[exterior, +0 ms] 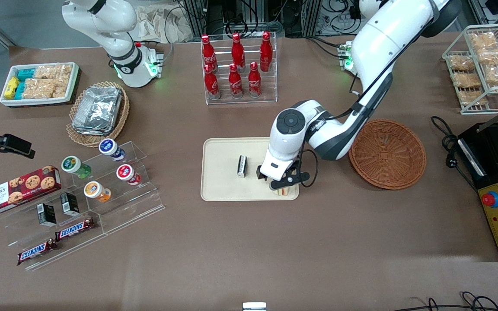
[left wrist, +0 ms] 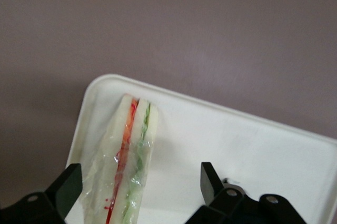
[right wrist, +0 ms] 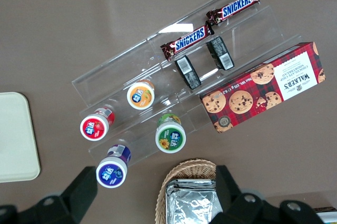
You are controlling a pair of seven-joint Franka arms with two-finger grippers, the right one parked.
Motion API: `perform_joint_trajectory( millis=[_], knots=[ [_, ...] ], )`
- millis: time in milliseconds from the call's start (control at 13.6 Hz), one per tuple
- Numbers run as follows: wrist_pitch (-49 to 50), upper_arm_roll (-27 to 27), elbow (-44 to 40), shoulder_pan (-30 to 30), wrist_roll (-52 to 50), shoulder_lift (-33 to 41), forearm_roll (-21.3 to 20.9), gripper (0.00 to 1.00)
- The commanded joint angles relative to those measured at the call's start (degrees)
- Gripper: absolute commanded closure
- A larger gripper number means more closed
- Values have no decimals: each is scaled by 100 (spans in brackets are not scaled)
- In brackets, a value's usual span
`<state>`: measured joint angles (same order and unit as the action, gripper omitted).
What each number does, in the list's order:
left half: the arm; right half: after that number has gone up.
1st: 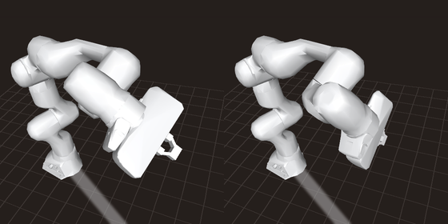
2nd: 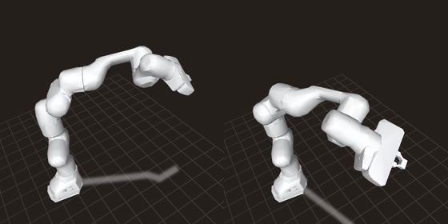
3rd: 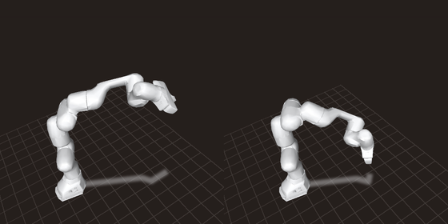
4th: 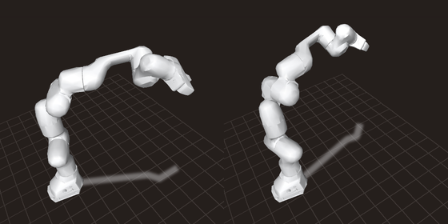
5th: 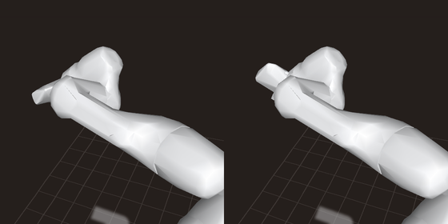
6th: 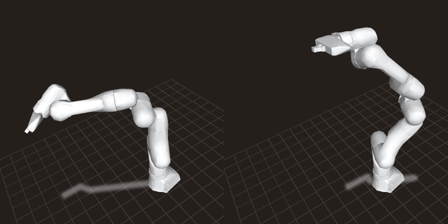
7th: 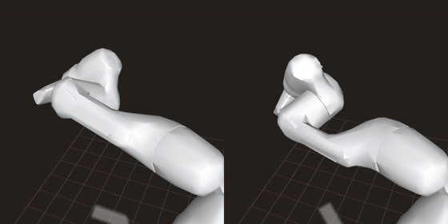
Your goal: Place sandwich from basket to tray
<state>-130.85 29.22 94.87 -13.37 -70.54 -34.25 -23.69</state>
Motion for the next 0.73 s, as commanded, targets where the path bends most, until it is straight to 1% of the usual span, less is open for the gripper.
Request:
perform_joint_trajectory(
  millis=[0,73,147,294,367,440,587,661],
  knots=[
    [664,-13,110,220,-381,821,-57,0],
    [797,-4,162,430,-251,1032,-65,0],
    [955,-4,154,502,-189,1243,-57,0],
    [1166,-65,172,529,371,1604,-22,0],
    [1376,-248,172,520,670,1815,161,0],
    [1578,-441,189,503,1178,2069,467,0],
    [2070,-1081,338,468,2713,2710,1327,0],
    [2386,-1389,391,441,3495,3000,1680,0]
  ],
)
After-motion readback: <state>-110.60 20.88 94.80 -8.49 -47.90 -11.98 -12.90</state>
